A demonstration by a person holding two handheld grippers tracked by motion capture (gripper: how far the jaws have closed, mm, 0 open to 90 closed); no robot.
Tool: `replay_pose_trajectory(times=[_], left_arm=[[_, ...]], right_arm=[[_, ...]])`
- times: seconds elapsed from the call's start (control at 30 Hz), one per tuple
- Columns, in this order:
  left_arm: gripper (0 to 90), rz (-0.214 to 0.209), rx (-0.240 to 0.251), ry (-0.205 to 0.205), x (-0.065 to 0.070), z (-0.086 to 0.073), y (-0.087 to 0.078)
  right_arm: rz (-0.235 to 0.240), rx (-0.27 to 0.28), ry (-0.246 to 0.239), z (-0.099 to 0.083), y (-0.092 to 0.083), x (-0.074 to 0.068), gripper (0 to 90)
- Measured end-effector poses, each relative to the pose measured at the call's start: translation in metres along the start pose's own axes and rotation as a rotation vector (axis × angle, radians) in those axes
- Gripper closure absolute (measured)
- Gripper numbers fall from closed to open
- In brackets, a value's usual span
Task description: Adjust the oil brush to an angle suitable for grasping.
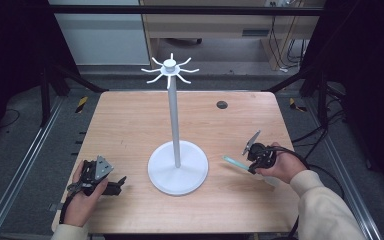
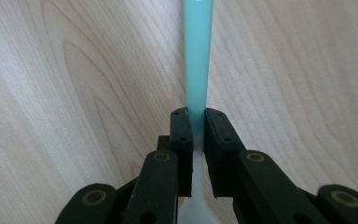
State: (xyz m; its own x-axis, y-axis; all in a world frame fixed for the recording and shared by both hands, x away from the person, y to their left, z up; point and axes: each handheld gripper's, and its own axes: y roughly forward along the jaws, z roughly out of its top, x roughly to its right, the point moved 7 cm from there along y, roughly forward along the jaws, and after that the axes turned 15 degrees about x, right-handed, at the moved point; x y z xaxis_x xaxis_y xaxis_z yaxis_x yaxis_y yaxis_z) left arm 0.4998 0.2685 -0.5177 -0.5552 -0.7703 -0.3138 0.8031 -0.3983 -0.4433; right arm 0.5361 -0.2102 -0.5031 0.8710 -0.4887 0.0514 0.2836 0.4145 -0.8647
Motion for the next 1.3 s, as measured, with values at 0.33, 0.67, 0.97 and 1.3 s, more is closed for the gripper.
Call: replay_pose_trajectory(times=[0.33, 0.67, 0.97, 1.3], left_arm=[[3.1, -0.003, -0.003, 0.002, 0.001, 0.000, 0.000], [3.1, -0.004, -0.007, 0.005, 0.001, 0.000, 0.000], [3.1, -0.006, -0.006, 0.005, 0.002, 0.000, 0.000], [3.1, -0.010, -0.004, 0.007, 0.003, 0.000, 0.001]], right_arm=[[-0.047, 0.092, 0.009, 0.019, -0.022, 0.002, 82.2], [-0.121, 0.233, 0.008, 0.044, -0.032, 0.003, 82.3], [-0.170, 0.378, 0.020, 0.076, -0.042, 0.004, 82.3], [-0.253, 0.485, 0.069, 0.087, -0.053, 0.018, 82.3]])
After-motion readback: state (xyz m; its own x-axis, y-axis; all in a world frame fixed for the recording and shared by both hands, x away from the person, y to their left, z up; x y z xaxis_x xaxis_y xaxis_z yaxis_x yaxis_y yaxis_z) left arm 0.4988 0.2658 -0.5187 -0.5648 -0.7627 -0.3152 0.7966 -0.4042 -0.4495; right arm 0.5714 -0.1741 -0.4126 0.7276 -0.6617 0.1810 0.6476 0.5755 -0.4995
